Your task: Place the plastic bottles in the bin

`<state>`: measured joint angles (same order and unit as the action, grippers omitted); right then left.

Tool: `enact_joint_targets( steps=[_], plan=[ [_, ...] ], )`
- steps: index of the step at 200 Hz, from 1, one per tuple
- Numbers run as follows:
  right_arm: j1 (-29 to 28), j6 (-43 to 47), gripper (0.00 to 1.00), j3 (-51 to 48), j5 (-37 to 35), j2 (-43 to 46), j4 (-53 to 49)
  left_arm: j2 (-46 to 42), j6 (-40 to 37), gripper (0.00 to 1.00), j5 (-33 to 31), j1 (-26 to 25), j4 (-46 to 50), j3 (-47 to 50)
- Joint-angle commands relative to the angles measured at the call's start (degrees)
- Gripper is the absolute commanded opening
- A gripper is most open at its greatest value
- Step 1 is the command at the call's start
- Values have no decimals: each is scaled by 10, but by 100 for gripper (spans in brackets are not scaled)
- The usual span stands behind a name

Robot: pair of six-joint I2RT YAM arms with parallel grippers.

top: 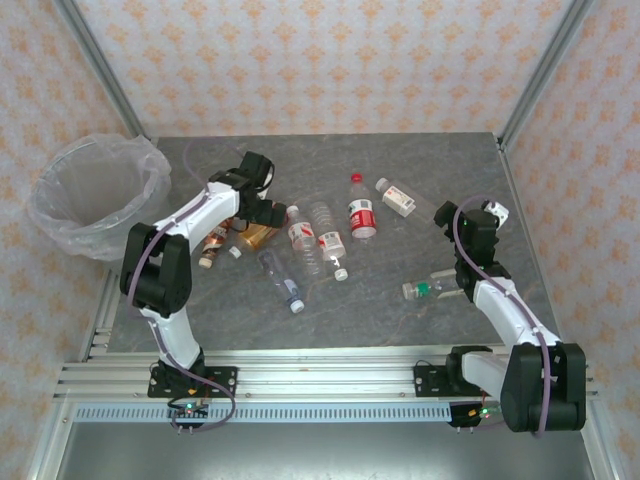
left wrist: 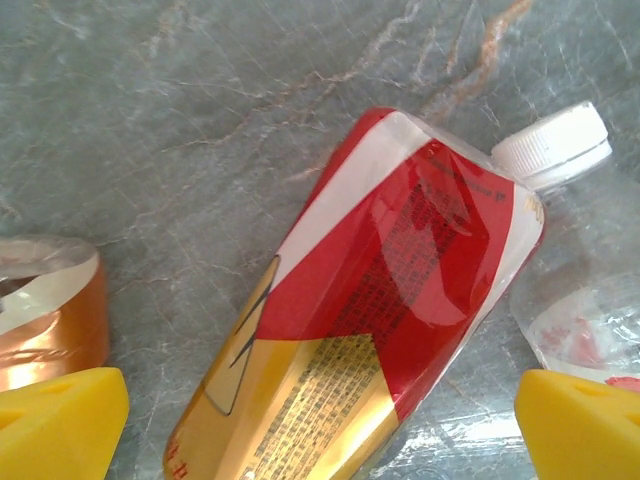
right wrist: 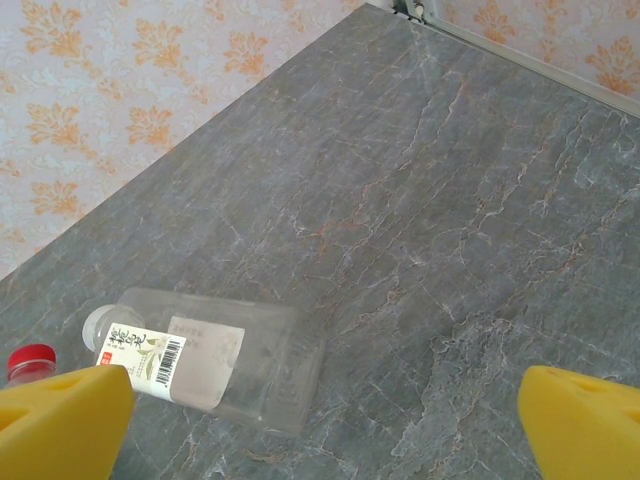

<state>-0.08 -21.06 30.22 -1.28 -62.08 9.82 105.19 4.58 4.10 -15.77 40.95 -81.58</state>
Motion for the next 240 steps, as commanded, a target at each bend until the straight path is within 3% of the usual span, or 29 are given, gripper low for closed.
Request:
enact_joint_targets(
  steps=[1,41,62,104,141,164,240],
  plan=[
    [0,-7,99,19,11,8,-14,24,-40,100,11,1,45,-41],
    [1,8,99,31,14,12,-37,72,-72,100,39,-2,57,-69],
    [0,9,99,29,14,16,-37,94,-70,100,23,-2,56,-77],
    [0,9,99,30,24,17,-39,142,-73,89,24,-10,60,-115],
    [-10,35,99,62,152,1,-64,172,-81,73,10,-15,56,-133],
    [-34,40,99,72,178,2,-60,162,-74,65,12,-15,36,-120],
    [-70,14,99,76,274,18,4,100,-46,57,-21,-15,-6,-83]
  ],
)
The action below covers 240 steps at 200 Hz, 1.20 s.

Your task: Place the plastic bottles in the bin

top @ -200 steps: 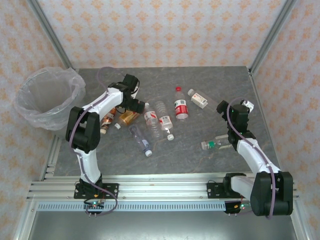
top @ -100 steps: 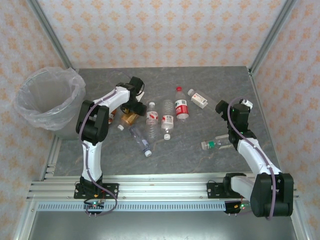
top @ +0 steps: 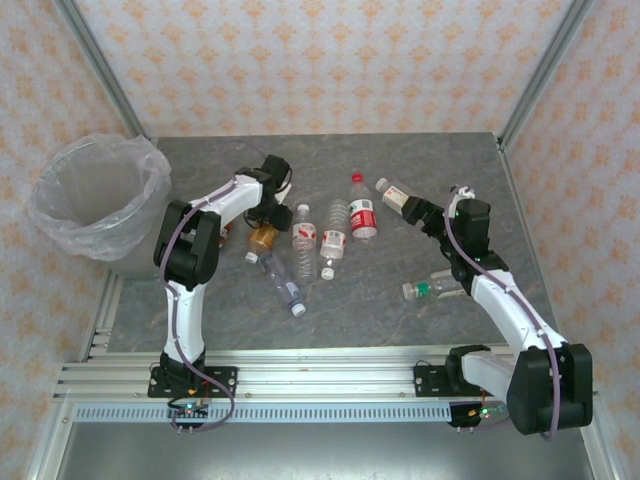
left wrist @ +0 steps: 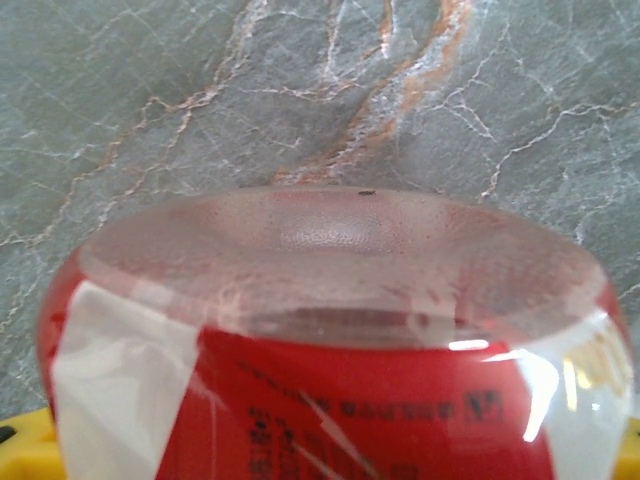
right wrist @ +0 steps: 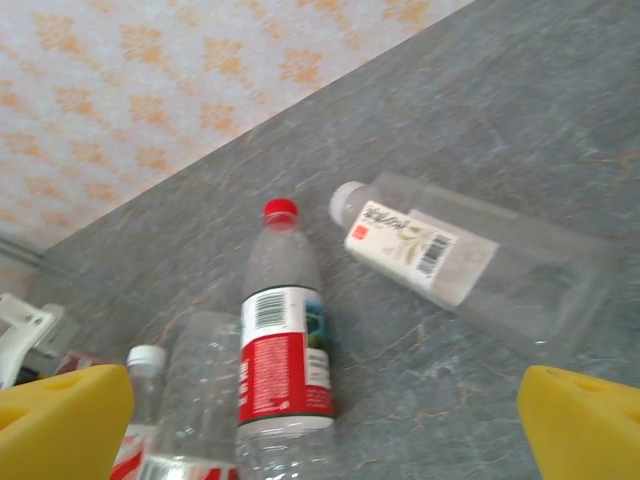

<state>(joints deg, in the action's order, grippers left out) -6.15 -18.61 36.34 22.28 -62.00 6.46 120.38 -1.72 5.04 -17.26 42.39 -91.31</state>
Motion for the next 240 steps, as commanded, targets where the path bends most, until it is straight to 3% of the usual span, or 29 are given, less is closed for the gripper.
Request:
enact_joint_targets(
  steps=[1,33,63,122,200,240],
  plan=[
    [-9,-11,99,14,38,17,38,-53,17,57,-30,-1,-21,15],
    [-27,12,99,11,66,31,61,-104,28,56,-26,-1,-41,36],
    [-74,71,99,7,43,36,57,-174,37,55,-17,-1,-75,68],
    [-117,97,99,21,31,17,65,-295,66,56,-45,-1,-131,102],
    [-120,85,99,24,20,5,90,-412,107,56,-246,-1,-191,101],
    [-121,80,99,20,6,4,102,-436,87,56,-304,3,-227,76]
  ],
)
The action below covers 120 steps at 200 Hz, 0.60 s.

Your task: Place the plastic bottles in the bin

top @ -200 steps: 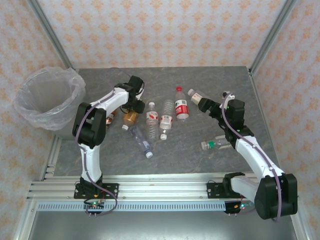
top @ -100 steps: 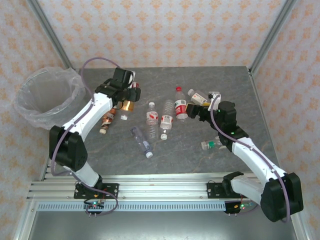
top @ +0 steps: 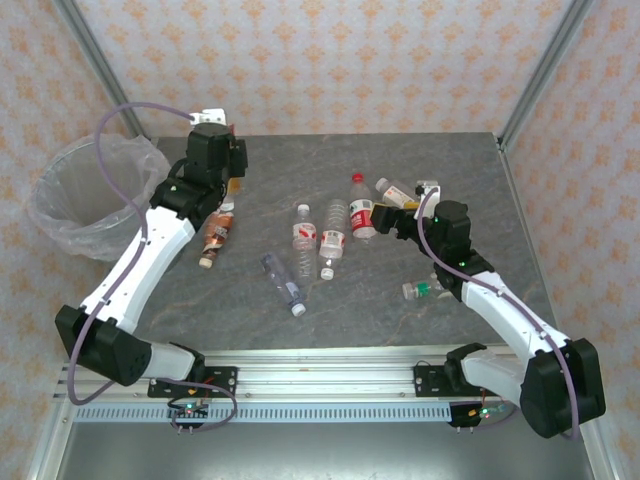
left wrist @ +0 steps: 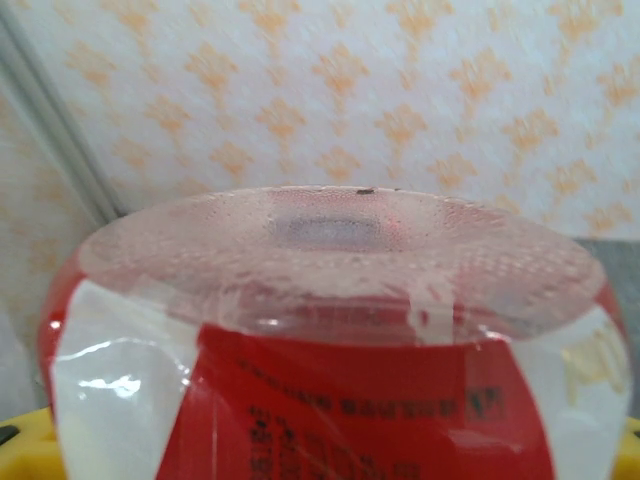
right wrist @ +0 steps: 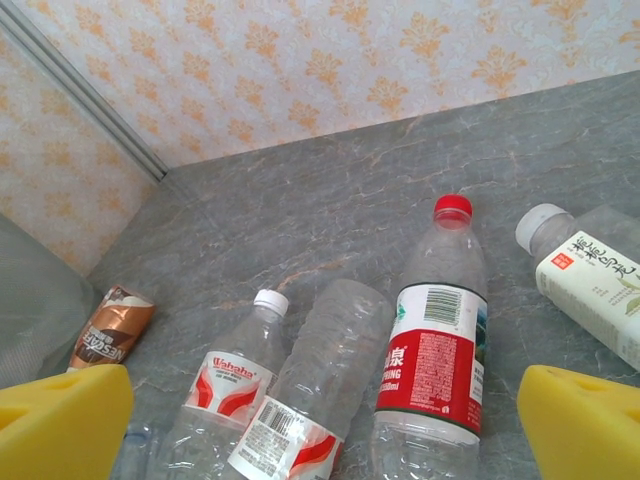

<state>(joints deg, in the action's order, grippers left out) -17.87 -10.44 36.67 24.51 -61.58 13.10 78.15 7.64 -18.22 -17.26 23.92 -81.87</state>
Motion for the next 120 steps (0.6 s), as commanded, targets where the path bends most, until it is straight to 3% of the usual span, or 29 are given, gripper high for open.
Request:
enact_joint_targets(
  steps=[1,37,72,120],
  plan=[
    [-4,-2,99,16,-16,-1,36,-14,-7,56,-72,3,-43,-19],
    [-3,-2,99,15,-28,-6,54,-35,-20,56,-74,31,-90,-36],
    [-4,-5,99,16,-33,-12,62,-35,-9,56,-72,91,-72,-77],
    [-4,-2,99,12,-36,-6,61,-27,-20,57,-134,167,-77,-92]
  ],
)
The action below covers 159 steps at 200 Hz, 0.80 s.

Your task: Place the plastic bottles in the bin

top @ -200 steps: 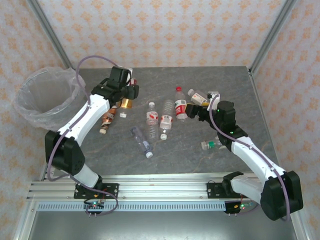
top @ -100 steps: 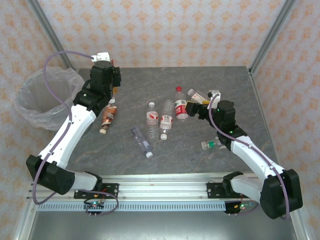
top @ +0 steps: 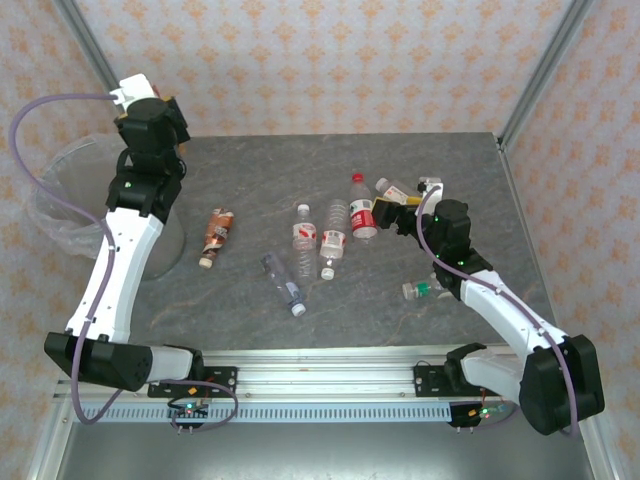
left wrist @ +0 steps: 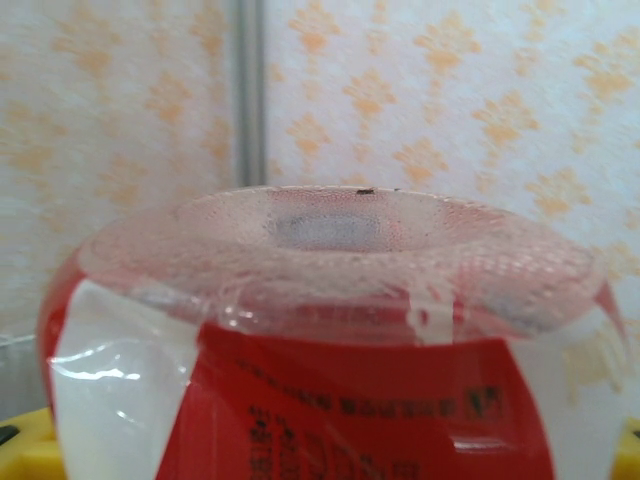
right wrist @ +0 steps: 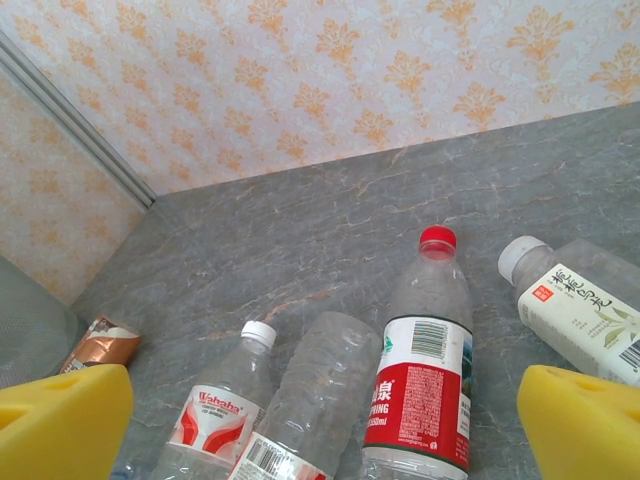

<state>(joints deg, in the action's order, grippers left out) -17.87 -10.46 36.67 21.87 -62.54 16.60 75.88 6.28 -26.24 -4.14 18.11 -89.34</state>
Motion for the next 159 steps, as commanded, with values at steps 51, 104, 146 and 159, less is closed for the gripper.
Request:
enact_joint_targets(
  steps=[51,104,146,159],
  plan=[
    [-4,2,99,-3,-16,22,16,43,39,58,-100,145,-10,-20],
    [-4,1,99,-11,-21,34,3,97,150,57,-80,211,109,-30],
    [-3,-3,99,-11,-18,35,-3,120,197,58,-54,212,170,-6],
    [-3,-4,99,-8,-16,36,-8,128,209,58,-41,212,177,2]
  ],
)
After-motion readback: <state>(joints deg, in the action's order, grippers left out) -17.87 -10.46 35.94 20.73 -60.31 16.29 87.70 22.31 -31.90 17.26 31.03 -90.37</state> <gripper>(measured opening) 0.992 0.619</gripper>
